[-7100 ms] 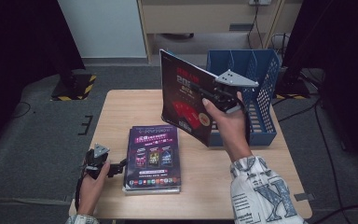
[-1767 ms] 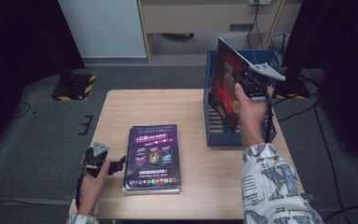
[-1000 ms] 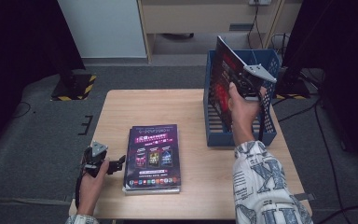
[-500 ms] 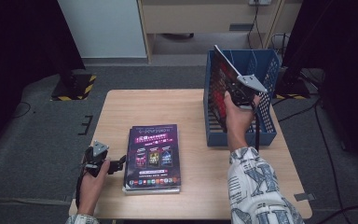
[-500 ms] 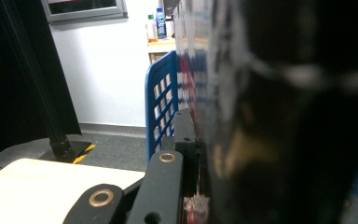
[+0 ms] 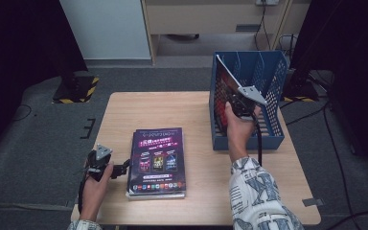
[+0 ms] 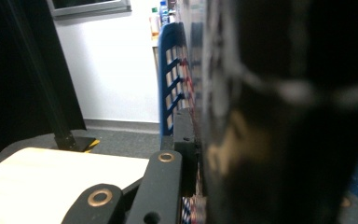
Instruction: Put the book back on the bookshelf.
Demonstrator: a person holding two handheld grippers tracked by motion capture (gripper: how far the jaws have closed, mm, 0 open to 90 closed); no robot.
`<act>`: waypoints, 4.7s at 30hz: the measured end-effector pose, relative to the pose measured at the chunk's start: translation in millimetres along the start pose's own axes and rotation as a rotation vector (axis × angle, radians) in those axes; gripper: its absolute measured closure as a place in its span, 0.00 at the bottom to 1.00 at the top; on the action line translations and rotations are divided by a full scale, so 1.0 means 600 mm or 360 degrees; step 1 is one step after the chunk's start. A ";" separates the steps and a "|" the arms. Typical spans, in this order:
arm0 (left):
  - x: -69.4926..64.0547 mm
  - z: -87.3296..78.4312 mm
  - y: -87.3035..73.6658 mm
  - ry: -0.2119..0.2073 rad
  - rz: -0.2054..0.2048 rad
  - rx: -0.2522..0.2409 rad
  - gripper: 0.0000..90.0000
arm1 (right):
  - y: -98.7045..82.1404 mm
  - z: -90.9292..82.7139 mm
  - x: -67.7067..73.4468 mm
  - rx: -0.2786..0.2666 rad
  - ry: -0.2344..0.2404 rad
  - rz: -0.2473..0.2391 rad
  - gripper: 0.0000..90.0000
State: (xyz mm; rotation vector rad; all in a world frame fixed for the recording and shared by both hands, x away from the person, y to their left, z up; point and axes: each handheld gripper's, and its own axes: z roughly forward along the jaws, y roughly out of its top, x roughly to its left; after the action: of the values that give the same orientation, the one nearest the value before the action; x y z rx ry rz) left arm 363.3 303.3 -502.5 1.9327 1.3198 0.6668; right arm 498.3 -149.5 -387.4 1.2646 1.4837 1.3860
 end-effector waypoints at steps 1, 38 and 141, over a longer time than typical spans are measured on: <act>0.000 0.000 0.000 0.0000 0.0001 0.0001 0.05 | -0.002 0.000 0.003 0.0003 0.0003 -0.0013 0.95; -0.007 0.002 0.001 -0.0014 0.0029 0.0006 0.06 | 0.000 0.003 0.020 -0.0029 -0.0020 -0.0060 0.97; -0.055 -0.016 0.007 -0.0198 0.0002 -0.0057 0.49 | -0.212 -0.135 0.181 0.0625 0.0928 -0.0290 0.55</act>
State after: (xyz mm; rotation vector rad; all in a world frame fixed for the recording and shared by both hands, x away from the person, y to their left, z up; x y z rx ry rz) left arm 347.2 273.6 -494.3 1.9142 1.2225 0.5577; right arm 372.1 -57.9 -488.3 0.9441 2.2979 1.4542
